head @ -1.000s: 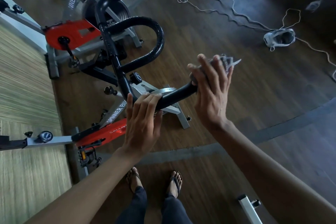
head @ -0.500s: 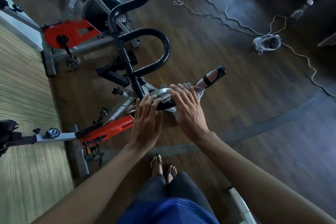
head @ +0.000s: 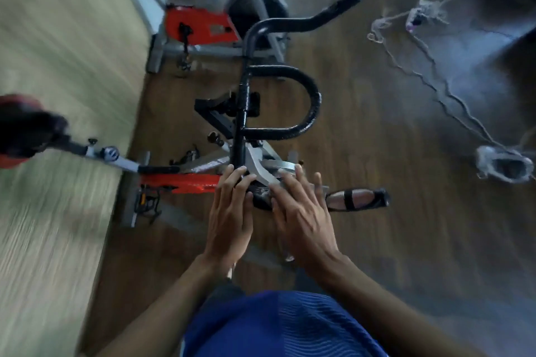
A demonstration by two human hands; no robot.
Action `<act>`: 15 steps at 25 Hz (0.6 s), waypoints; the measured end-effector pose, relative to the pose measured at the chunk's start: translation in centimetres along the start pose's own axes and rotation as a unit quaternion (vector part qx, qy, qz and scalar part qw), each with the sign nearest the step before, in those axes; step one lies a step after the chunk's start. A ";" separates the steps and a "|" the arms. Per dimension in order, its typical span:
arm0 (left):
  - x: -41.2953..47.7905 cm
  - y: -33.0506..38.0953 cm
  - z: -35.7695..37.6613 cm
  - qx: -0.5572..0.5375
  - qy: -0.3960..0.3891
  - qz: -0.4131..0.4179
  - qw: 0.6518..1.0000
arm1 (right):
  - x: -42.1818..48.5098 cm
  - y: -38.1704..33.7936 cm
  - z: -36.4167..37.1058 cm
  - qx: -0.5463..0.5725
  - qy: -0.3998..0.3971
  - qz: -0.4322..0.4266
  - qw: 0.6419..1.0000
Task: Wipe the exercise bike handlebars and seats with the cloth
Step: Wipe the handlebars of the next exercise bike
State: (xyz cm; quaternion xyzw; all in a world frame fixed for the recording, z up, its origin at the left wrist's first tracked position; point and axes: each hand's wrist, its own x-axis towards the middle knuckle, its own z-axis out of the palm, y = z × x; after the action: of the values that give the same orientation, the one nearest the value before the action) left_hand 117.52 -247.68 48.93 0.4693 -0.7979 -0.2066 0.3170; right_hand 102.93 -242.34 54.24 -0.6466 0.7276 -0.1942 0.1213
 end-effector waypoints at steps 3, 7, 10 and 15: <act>-1.2 3.3 1.2 0.011 0.084 -0.117 0.989 | 0.7 0.8 -1.7 -0.066 -0.171 -0.061 0.981; -2.5 8.5 2.0 0.031 0.213 -0.234 0.948 | 2.5 1.5 -5.2 -0.002 -0.304 -0.131 0.944; -2.7 11.3 1.6 0.043 0.266 -0.283 0.920 | 4.0 1.5 -7.1 0.063 -0.330 -0.147 0.930; -1.7 13.7 0.4 0.034 0.295 -0.305 0.905 | 6.0 2.1 -9.2 0.126 -0.316 -0.210 0.917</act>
State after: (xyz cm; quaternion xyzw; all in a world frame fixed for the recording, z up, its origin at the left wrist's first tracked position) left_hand 109.33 -239.68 56.70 0.7399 -0.4918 -0.1183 0.4435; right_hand 96.35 -246.93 61.99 -0.7913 0.4686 -0.0913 0.3820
